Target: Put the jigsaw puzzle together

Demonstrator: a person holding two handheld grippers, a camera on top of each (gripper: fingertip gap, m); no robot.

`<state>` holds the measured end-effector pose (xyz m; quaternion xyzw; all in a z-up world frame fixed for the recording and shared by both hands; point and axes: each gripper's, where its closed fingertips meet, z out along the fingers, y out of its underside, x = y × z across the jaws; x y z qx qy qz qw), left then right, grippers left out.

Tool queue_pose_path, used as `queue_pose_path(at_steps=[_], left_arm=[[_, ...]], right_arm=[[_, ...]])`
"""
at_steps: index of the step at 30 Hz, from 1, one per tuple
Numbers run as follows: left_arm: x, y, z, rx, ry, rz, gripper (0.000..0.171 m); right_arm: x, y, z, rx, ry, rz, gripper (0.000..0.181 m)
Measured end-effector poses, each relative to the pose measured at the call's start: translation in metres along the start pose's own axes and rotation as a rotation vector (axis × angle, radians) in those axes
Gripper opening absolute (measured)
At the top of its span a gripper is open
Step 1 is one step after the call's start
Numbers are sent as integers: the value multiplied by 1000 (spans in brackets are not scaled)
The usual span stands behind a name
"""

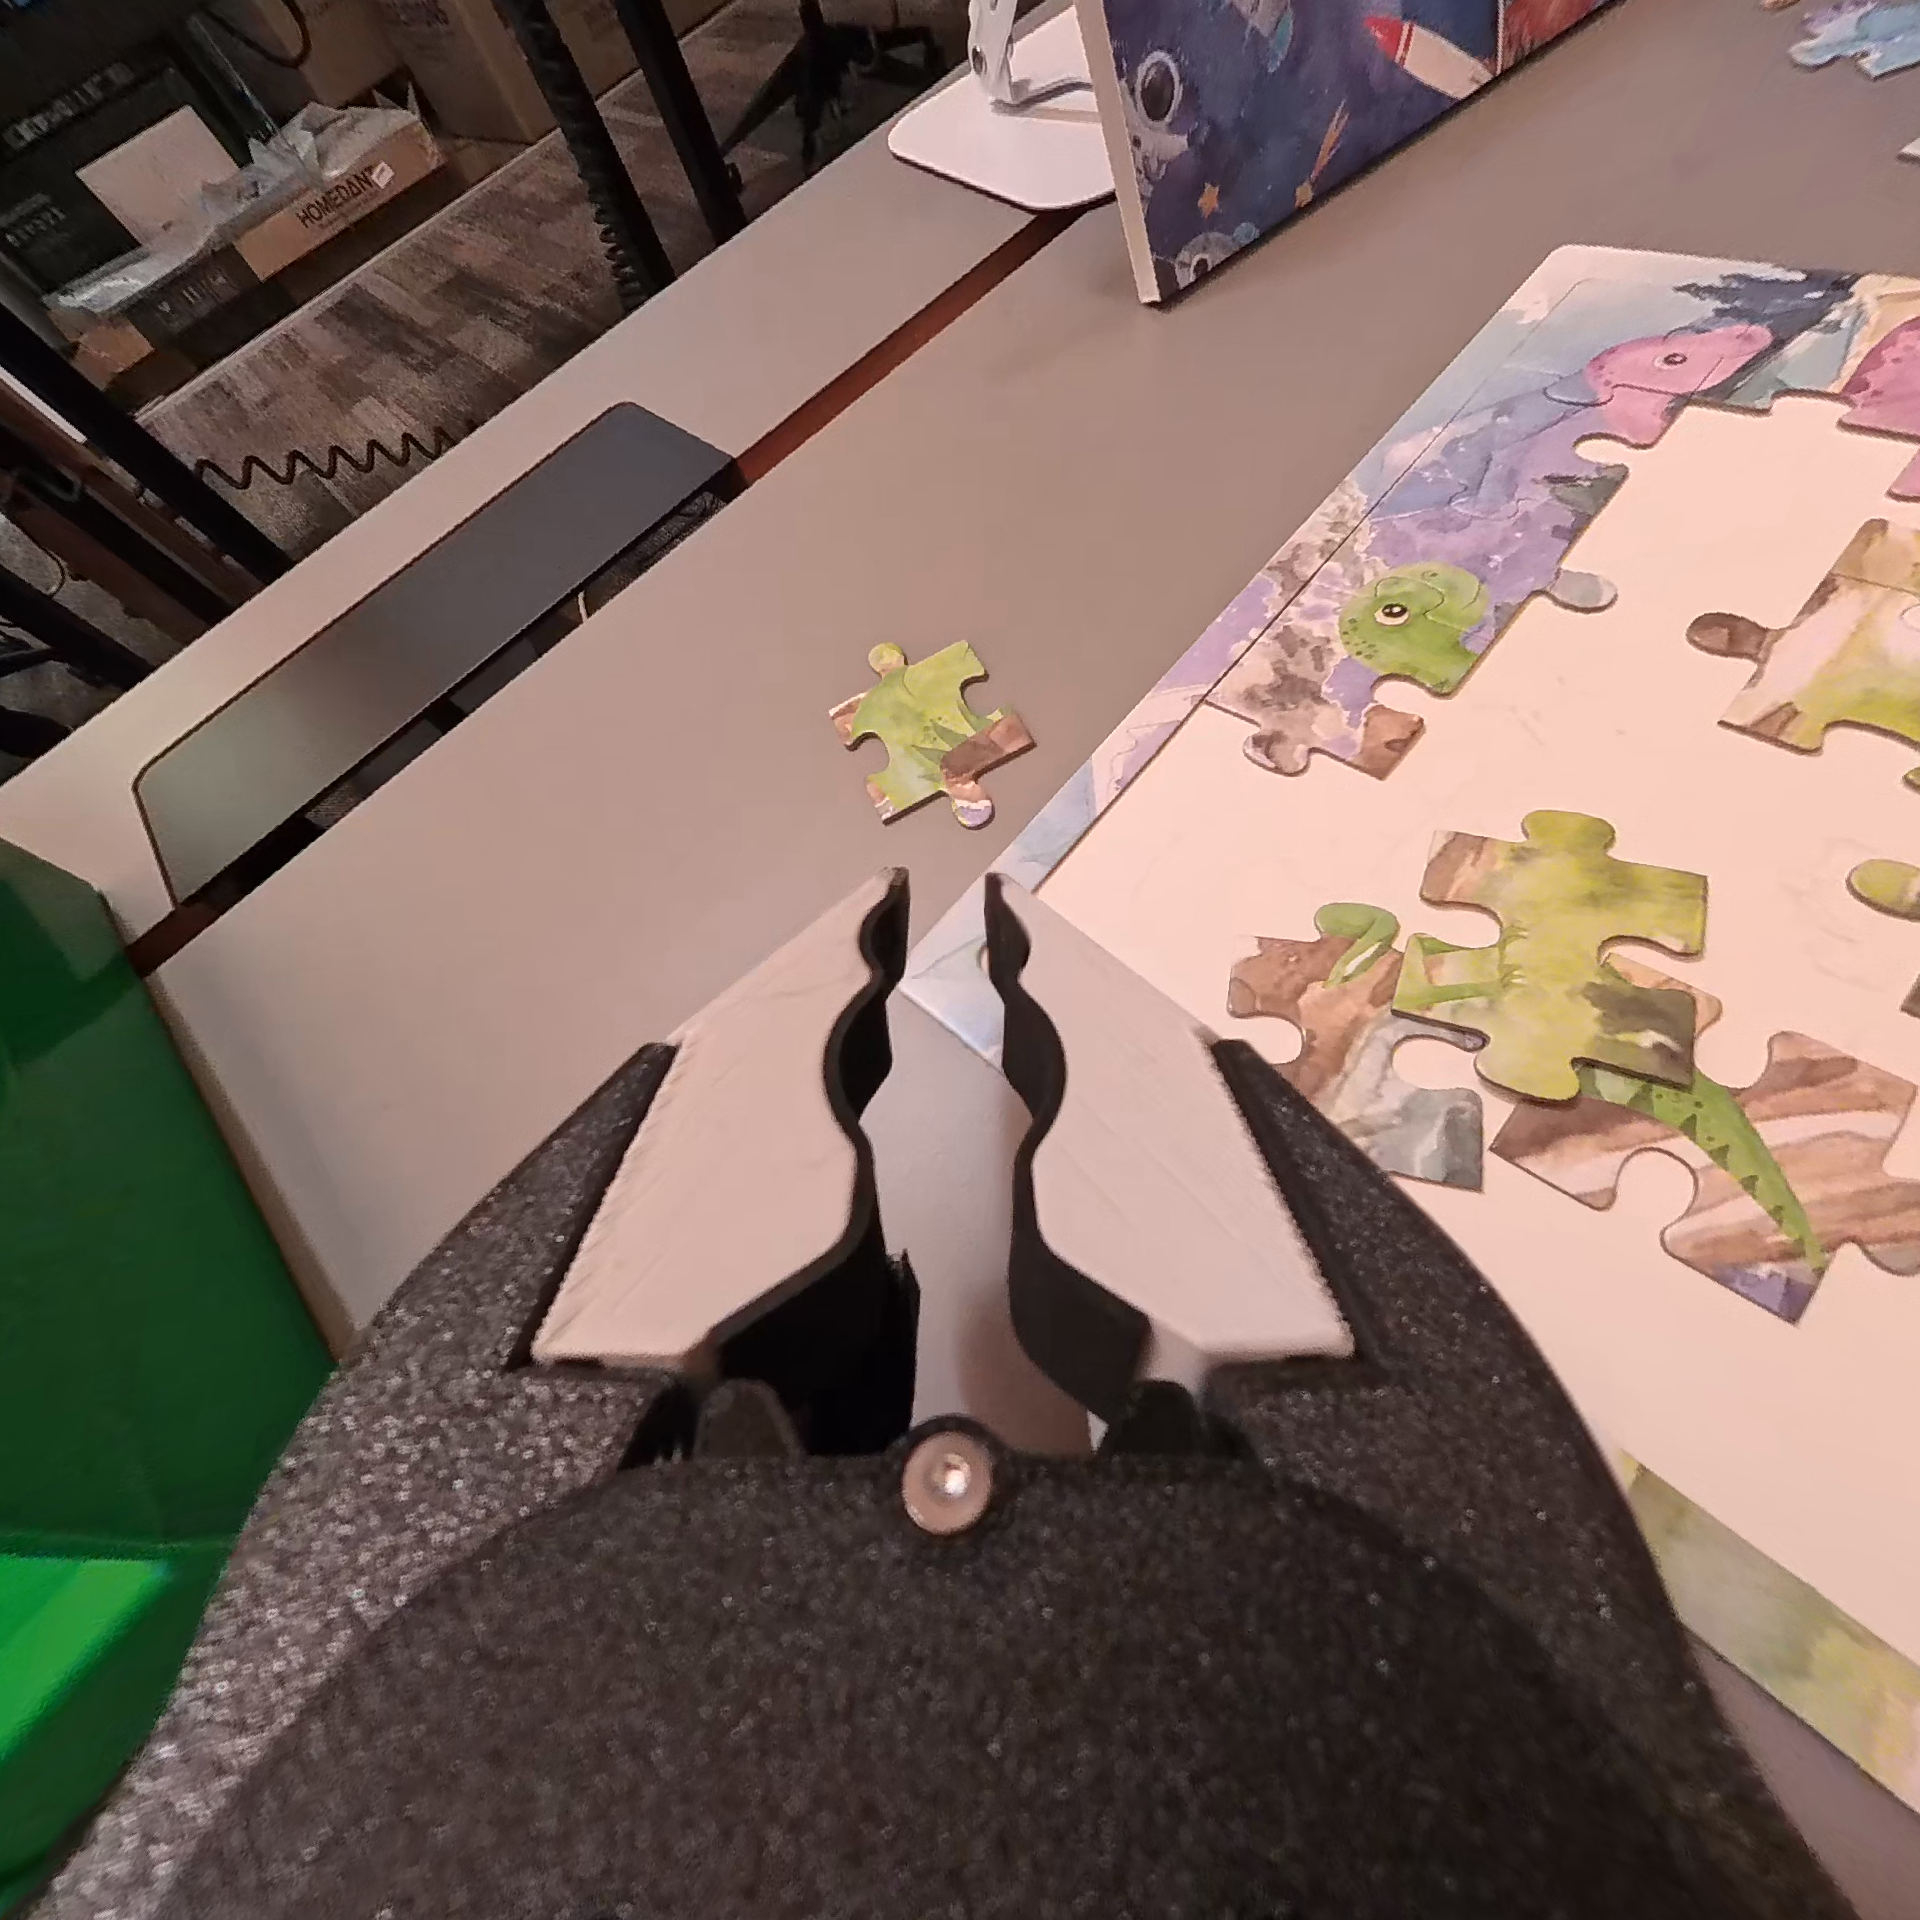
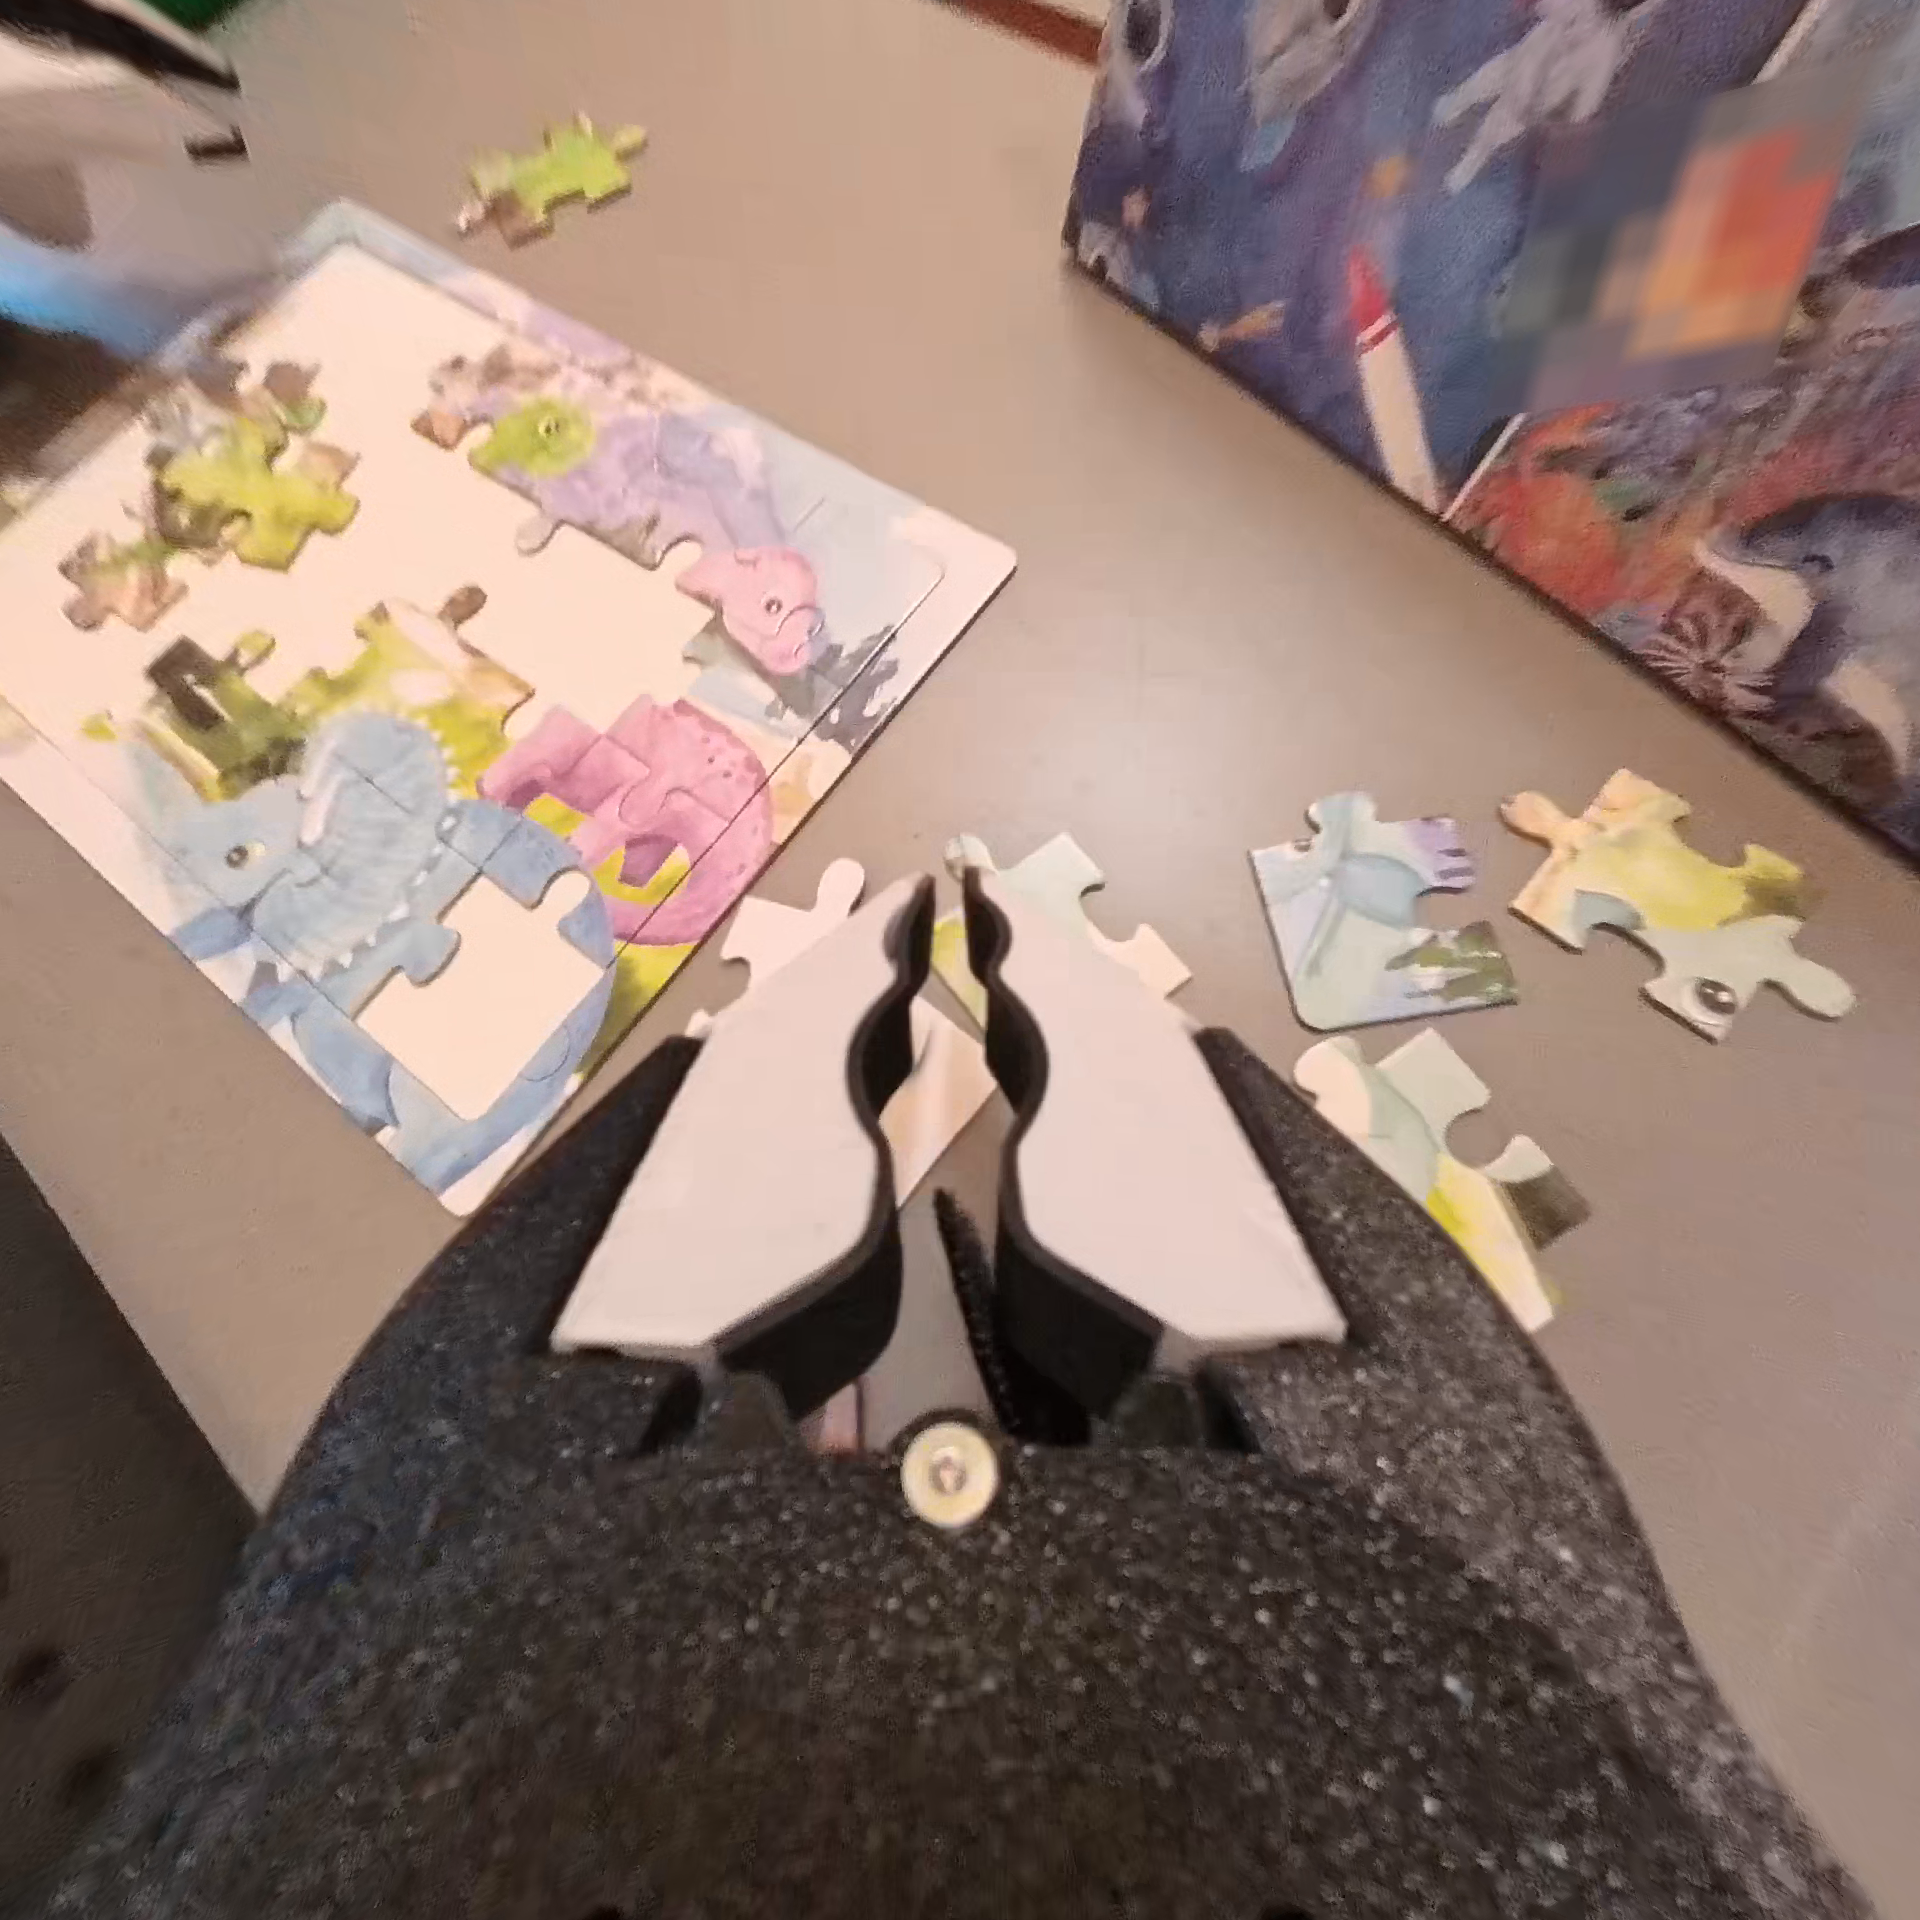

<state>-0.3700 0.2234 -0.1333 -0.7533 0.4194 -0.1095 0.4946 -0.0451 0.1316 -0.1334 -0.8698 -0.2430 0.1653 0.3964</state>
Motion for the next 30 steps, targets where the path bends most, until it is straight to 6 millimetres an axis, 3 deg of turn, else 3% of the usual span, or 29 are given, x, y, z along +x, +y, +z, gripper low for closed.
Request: queue_pose_path(at_steps=[2,4,7,12,15,18,22,30], left_arm=[[1,0,0,1,1,4,14],[1,0,0,0,3,4,14],[1,0,0,-1,7,-1,14],[3,1,1,-8,7,18,14],[4,1,1,-9,7,30,14],[4,1,1,-9,7,35,14],[5,1,1,-8,8,40,14],[7,2,2,-12,4,68,14]], right_arm=[[-1,-1,-11,29,-18,59,30],[-17,5,-17,49,-37,49,43],[-32,42,-16,-92,50,-33,59],[-26,59,-26,-175,86,-59,51],[-18,68,-23,-211,68,-47,51],[-5,67,-26,-199,115,-46,31],[8,69,-32,-197,196,-28,20],[-12,64,-20,-192,112,26,22]])
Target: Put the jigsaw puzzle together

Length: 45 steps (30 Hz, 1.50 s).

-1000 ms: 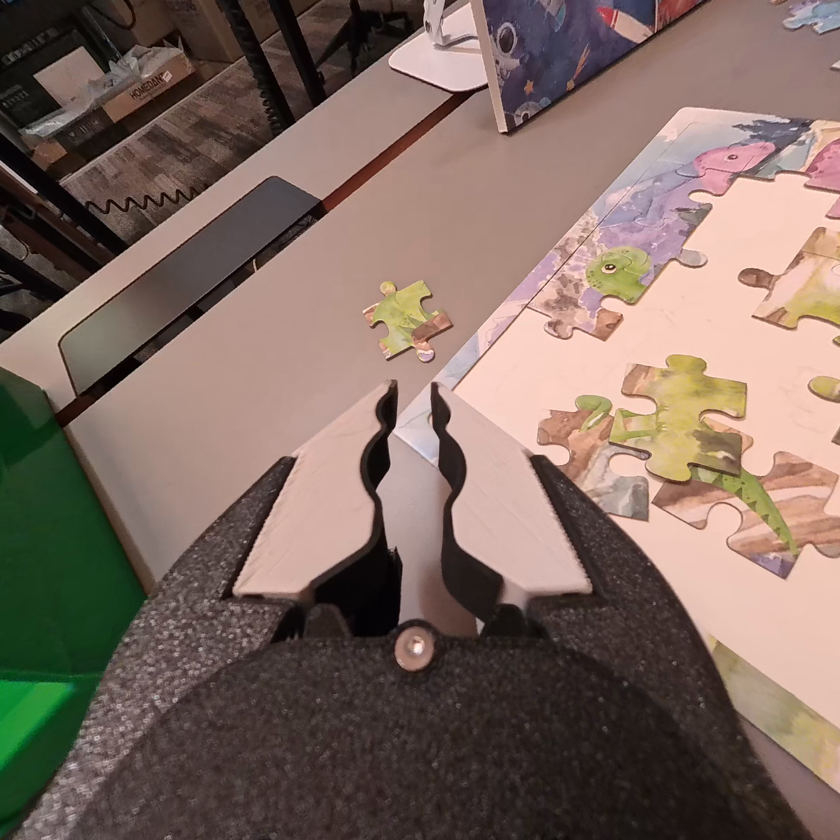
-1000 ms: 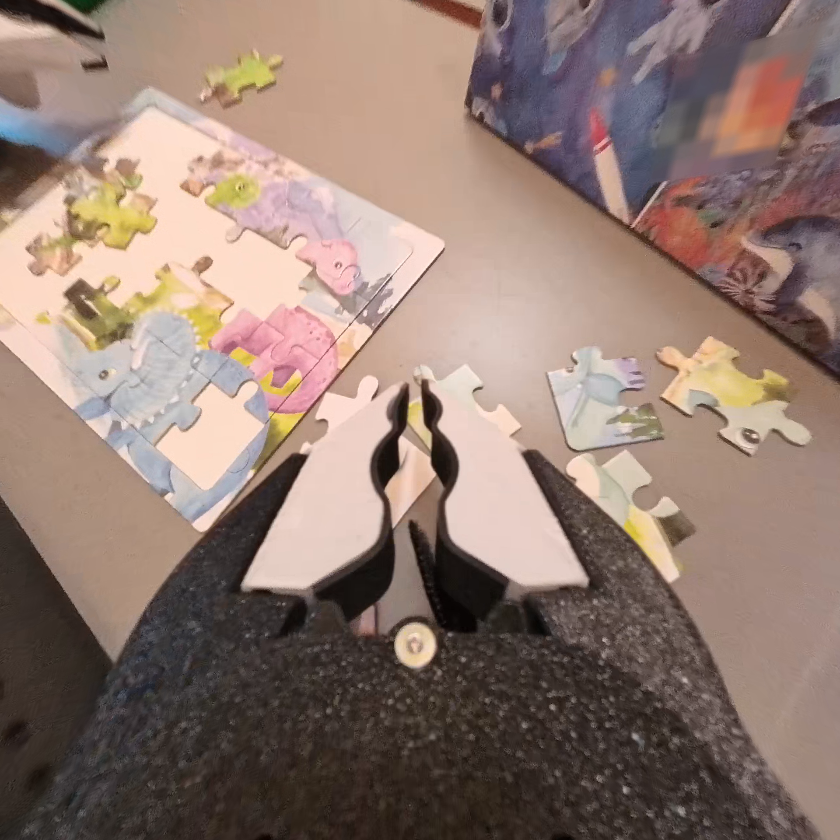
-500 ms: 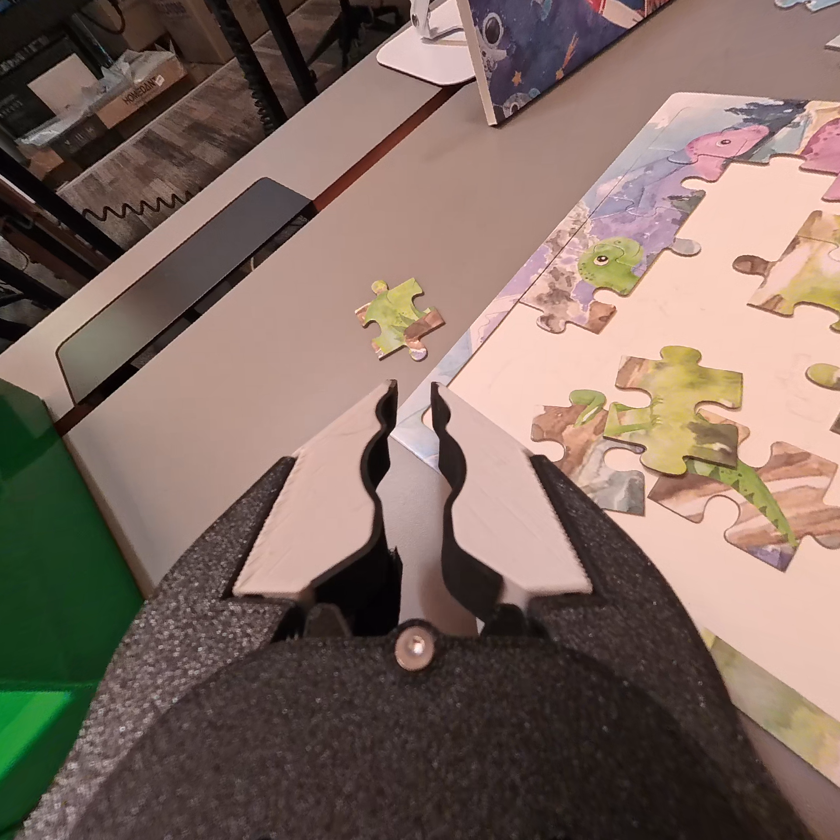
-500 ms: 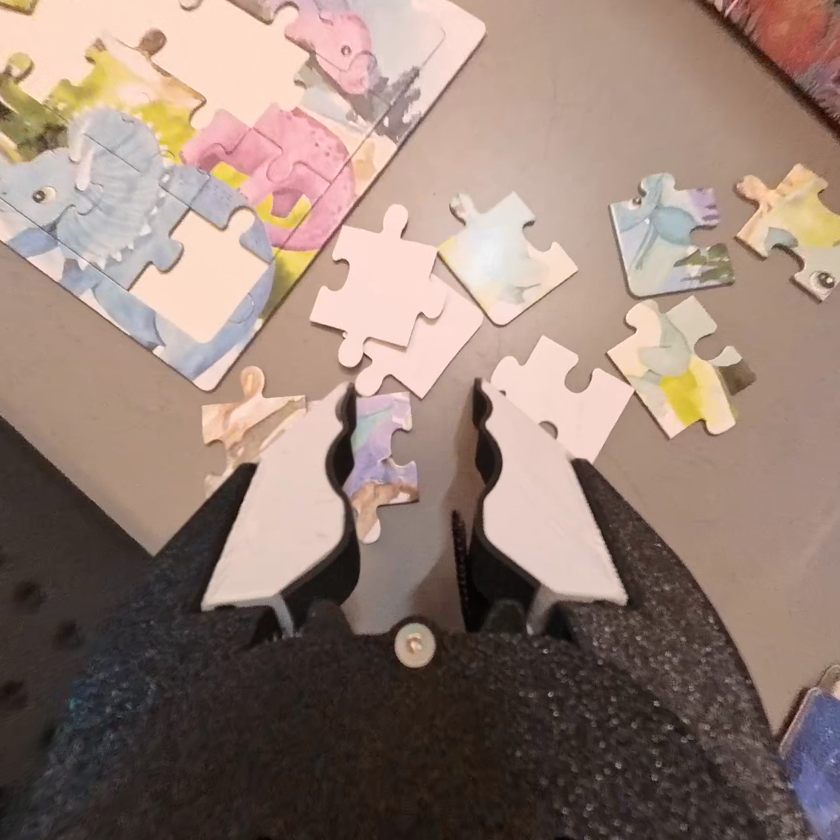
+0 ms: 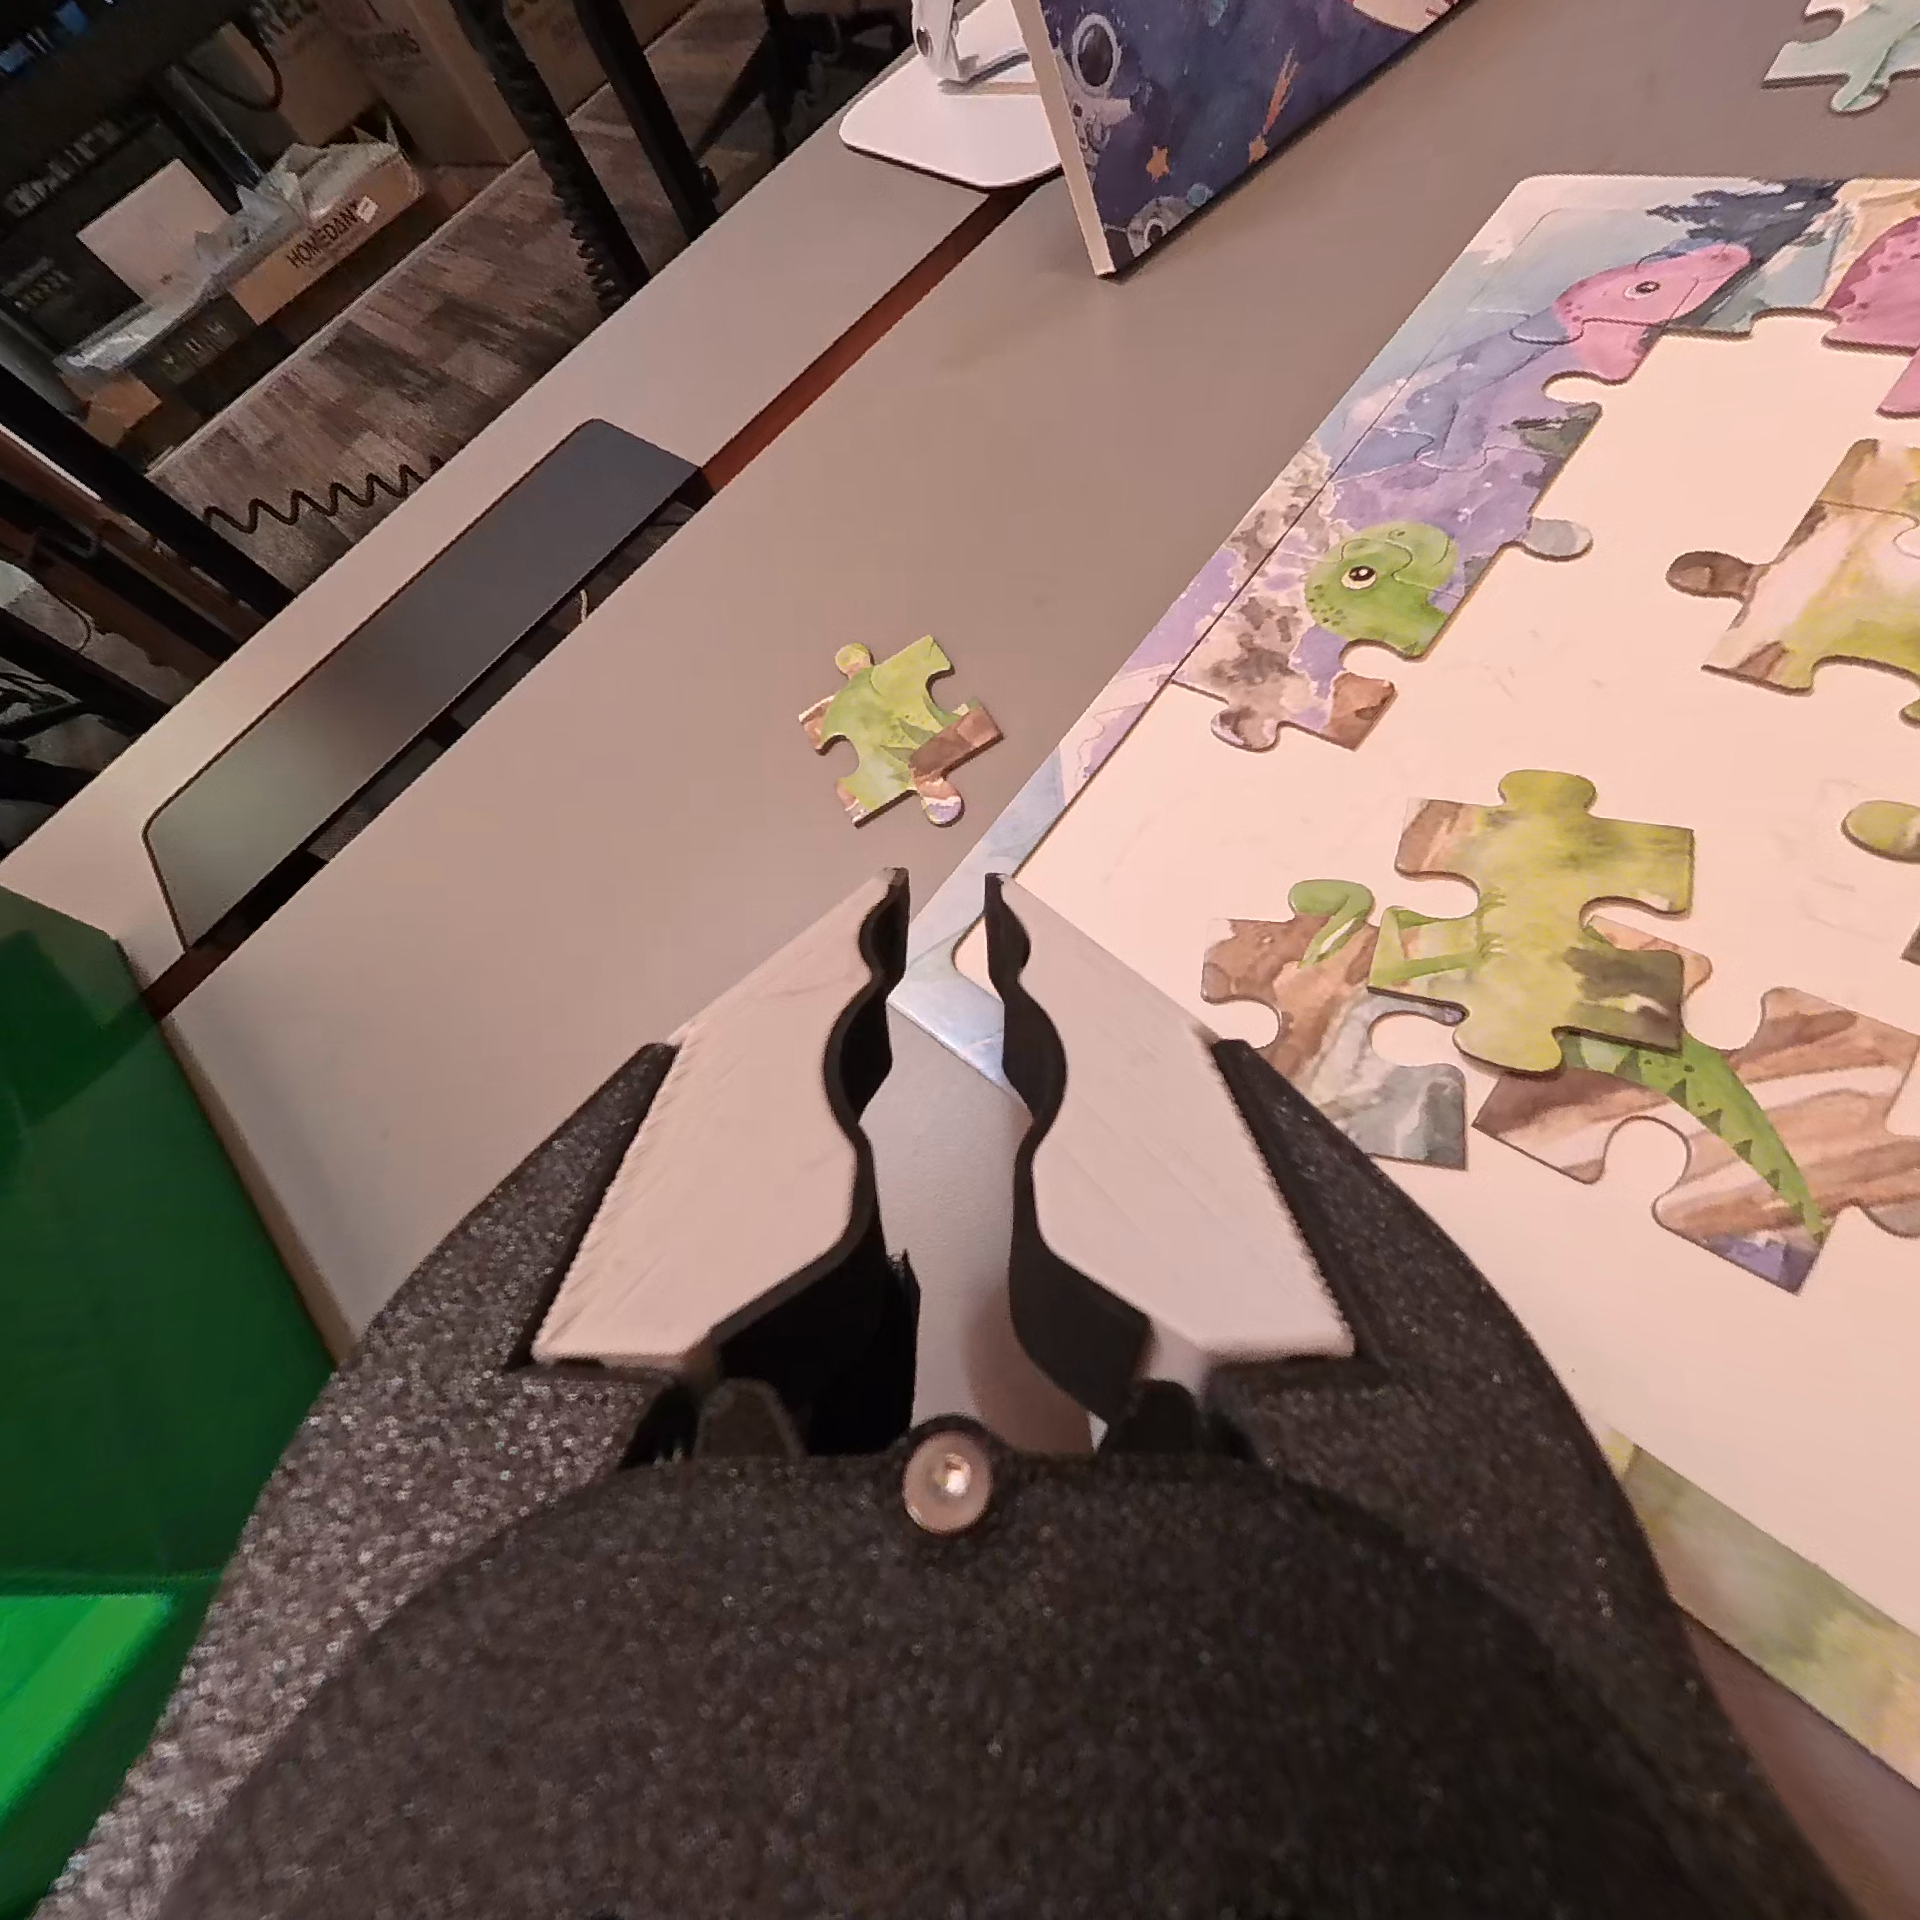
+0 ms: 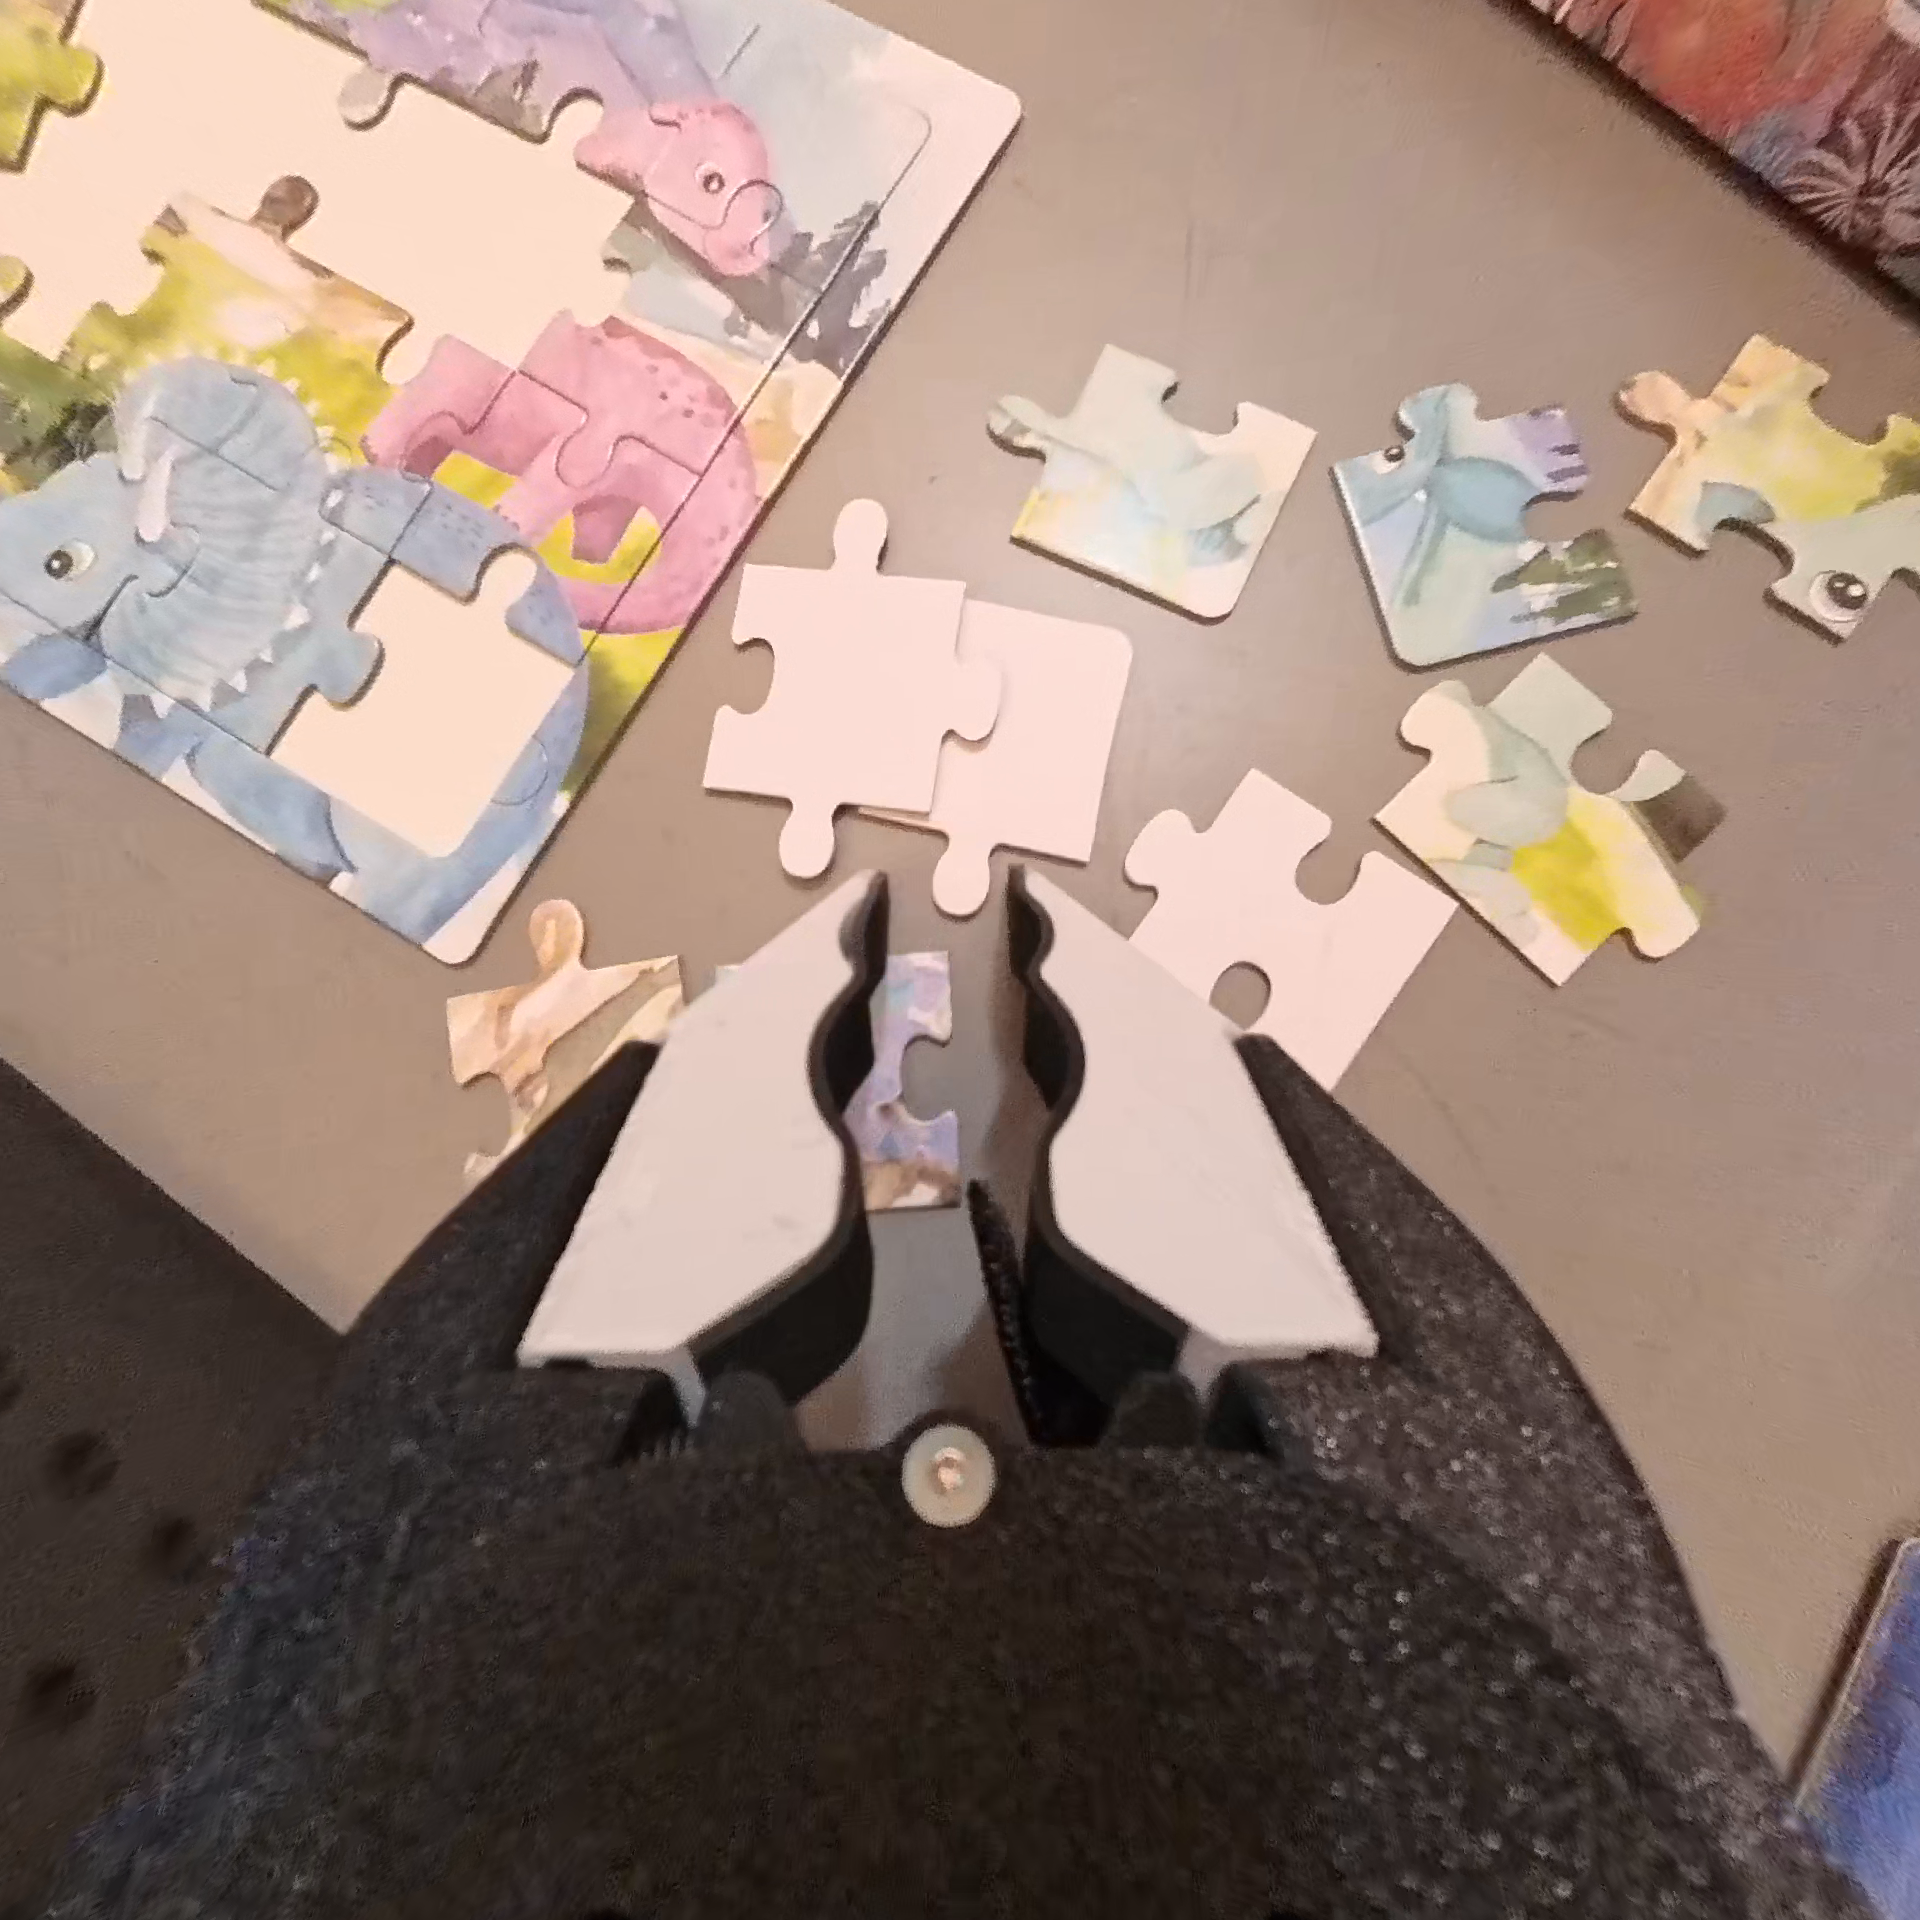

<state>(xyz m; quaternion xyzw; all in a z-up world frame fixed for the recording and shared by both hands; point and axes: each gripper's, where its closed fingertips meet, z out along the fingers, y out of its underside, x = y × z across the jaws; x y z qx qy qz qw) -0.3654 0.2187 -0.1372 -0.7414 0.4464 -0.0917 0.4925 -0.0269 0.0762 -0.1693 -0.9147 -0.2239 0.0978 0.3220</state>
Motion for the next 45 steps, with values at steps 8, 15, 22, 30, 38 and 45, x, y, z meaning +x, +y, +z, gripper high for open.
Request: queue_pose_path(at_steps=[8,15,22,30,38,45], left_arm=[[-3,-6,-3,32,15,-53,14],[24,-43,-26,192,269,-237,23],[92,-98,-82,371,957,-635,50],[120,-102,-91,357,1072,-634,44],[102,-92,-75,476,550,-90,1],[96,-86,-67,495,-323,960,0]], right_arm=[[16,4,-8,-31,115,-16,9],[27,-9,-71,-29,419,-208,9],[-100,-107,-74,291,416,-648,10],[-209,-154,-21,467,307,-863,10],[-199,-149,22,439,6,-462,25],[-223,-171,11,416,-715,225,35]])
